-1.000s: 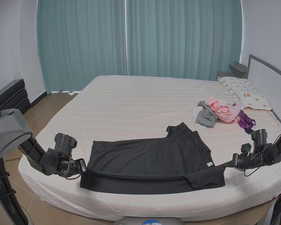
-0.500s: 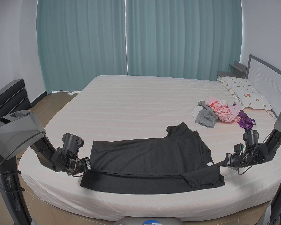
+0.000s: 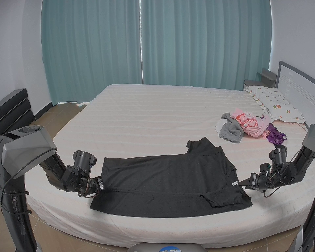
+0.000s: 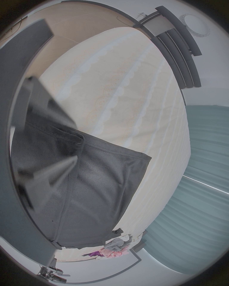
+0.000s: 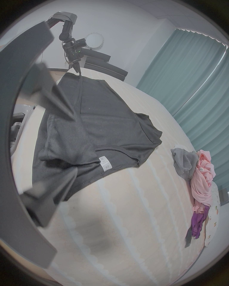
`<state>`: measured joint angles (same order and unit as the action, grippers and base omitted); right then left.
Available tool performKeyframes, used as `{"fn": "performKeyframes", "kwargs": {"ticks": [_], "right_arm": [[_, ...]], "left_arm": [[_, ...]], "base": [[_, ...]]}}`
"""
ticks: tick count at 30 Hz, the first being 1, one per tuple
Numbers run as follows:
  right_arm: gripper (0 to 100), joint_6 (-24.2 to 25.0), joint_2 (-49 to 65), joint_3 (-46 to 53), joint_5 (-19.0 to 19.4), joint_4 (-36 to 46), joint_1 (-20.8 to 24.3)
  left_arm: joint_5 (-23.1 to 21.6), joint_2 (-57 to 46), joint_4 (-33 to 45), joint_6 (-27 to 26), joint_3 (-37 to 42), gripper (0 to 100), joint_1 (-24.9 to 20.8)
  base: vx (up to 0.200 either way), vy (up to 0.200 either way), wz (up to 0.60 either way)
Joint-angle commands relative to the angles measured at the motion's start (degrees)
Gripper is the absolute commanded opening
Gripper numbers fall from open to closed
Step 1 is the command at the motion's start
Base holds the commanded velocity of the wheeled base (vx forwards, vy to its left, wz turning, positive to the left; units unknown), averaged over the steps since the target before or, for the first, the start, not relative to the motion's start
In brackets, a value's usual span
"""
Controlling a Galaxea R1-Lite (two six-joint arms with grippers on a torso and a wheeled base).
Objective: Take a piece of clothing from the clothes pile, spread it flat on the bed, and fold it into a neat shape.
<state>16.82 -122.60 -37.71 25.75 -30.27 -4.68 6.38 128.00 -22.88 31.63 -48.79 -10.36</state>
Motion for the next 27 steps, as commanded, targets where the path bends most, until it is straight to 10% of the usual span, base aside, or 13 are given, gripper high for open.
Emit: {"fn": "performKeyframes", "kwargs": {"ticks": [1, 27], "right_arm": [[100, 0.93, 0.7, 0.09, 0.01, -0.76, 0.55], [100, 17.1, 7.38, 21.09, -2.63, -33.63, 7.67]], "left_arm": [[0.04, 0.06, 0.03, 0.09, -0.08, 100, 0.17], [-5.76, -18.23, 2.23, 11.87, 11.35, 100, -0.8]], "base": [[0.0, 0.0, 0.0], [0.0, 0.0, 0.0]]}}
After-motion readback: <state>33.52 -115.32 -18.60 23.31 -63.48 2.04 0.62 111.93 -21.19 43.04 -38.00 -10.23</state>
